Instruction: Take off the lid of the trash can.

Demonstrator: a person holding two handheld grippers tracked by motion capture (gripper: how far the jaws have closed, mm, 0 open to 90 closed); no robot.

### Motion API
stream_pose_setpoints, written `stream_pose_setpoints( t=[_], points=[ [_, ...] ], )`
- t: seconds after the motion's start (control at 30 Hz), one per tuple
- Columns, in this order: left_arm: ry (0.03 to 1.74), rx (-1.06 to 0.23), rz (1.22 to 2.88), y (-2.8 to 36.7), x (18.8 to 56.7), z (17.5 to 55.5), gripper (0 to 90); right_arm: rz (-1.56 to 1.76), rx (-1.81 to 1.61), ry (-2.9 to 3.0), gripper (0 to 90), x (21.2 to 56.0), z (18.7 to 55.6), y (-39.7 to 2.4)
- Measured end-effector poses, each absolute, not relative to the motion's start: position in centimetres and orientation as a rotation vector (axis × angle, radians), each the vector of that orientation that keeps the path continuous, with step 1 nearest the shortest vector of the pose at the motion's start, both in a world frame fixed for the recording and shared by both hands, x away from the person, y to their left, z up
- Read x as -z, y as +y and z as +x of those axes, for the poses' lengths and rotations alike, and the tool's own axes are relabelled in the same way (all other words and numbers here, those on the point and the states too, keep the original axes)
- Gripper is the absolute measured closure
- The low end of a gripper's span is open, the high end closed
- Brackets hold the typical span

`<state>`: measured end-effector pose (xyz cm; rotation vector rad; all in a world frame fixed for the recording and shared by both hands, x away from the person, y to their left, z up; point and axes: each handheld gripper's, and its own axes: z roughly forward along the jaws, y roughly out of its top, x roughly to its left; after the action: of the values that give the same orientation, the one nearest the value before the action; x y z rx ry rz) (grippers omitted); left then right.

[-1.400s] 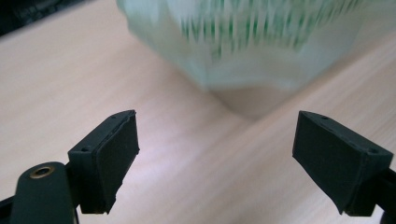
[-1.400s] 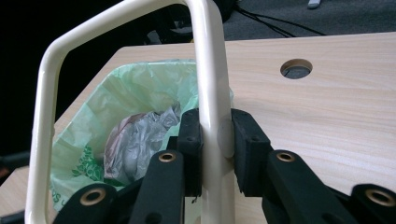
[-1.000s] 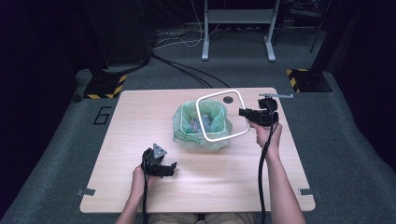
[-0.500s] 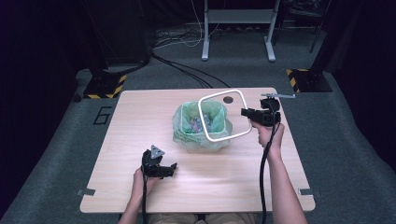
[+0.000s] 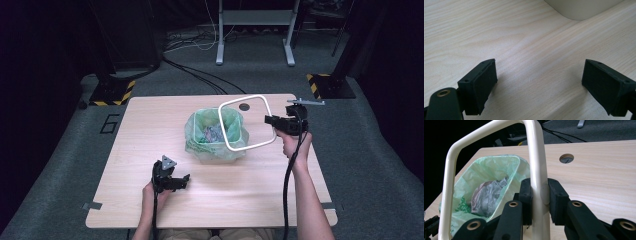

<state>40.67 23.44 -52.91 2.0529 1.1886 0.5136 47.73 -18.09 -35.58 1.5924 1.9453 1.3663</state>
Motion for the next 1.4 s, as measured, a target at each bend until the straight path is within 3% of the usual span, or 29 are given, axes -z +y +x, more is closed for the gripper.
stream_pose_setpoints(
  t=[1.4],
  points=[
    [1.182, -0.514, 2.059, 23.5, 52.9, 40.7, 12.7, 1.655, -1.330, 1.858, 74.6, 35.3, 46.1, -22.2]
  ],
)
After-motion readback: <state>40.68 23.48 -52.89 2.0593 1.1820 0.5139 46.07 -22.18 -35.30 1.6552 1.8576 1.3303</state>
